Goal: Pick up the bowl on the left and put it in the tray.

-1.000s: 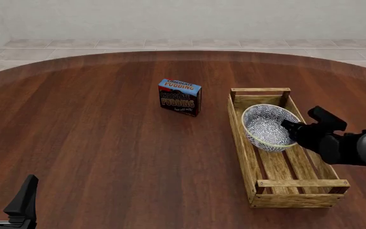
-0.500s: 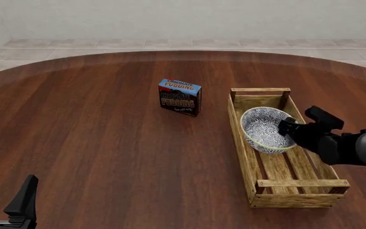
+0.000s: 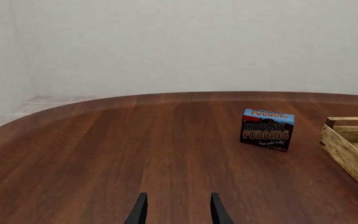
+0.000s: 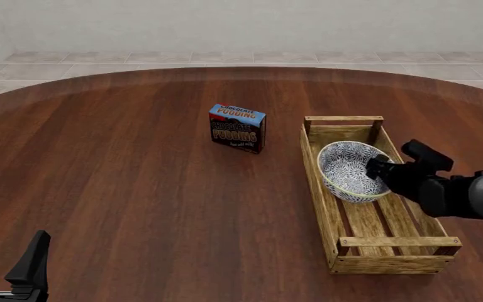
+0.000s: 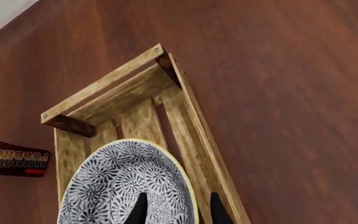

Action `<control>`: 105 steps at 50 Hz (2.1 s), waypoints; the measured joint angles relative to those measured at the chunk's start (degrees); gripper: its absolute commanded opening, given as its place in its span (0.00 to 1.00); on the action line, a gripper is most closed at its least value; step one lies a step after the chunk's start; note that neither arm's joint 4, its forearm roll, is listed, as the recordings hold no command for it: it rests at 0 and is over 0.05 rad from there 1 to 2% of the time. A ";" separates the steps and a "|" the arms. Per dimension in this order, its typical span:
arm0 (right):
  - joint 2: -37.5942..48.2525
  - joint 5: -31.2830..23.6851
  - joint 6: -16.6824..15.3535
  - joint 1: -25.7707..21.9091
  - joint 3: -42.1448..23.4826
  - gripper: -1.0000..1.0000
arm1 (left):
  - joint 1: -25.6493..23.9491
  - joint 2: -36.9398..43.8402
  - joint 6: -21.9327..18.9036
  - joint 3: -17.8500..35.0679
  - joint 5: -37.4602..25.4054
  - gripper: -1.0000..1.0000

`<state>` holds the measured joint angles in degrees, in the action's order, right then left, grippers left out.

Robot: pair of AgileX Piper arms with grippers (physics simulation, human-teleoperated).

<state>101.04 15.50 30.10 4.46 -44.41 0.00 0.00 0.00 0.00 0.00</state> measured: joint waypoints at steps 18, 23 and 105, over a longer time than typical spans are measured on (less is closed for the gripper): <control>-4.09 -1.39 -1.39 -0.80 1.59 1.00 | 0.00 0.00 0.00 0.00 0.00 1.00; -4.81 -1.55 -1.54 -1.01 1.89 1.00 | 0.00 0.00 0.00 0.00 0.00 1.00; -17.53 -6.42 -5.35 -2.66 4.38 1.00 | 0.00 0.00 0.00 0.00 0.00 1.00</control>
<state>83.50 9.08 24.75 1.81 -40.04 0.00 0.00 0.00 0.00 0.00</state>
